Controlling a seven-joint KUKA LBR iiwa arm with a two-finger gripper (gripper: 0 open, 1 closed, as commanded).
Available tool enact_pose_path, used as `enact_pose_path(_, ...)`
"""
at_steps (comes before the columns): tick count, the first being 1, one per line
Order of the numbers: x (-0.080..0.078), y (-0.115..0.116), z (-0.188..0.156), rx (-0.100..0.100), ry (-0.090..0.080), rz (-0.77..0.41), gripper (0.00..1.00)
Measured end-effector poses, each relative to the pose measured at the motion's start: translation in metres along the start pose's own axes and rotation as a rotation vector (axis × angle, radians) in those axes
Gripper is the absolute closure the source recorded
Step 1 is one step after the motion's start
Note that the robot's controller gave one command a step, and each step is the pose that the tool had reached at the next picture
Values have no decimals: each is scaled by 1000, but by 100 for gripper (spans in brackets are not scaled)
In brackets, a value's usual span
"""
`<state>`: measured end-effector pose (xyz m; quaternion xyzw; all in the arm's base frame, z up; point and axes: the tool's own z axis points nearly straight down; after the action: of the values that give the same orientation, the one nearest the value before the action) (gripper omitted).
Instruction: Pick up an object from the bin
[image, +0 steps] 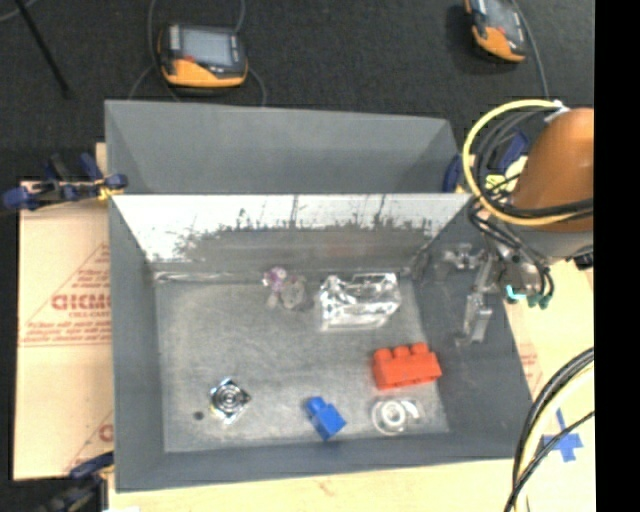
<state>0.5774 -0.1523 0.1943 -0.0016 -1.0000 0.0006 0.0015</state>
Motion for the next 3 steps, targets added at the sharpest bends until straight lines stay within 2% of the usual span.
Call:
enact_pose_path(1,-46,5,23,2,-8,-475,0)
enact_pose_path(2,86,38,122,3,-16,-588,0)
enact_pose_path(3,82,37,118,9,-19,-595,100)
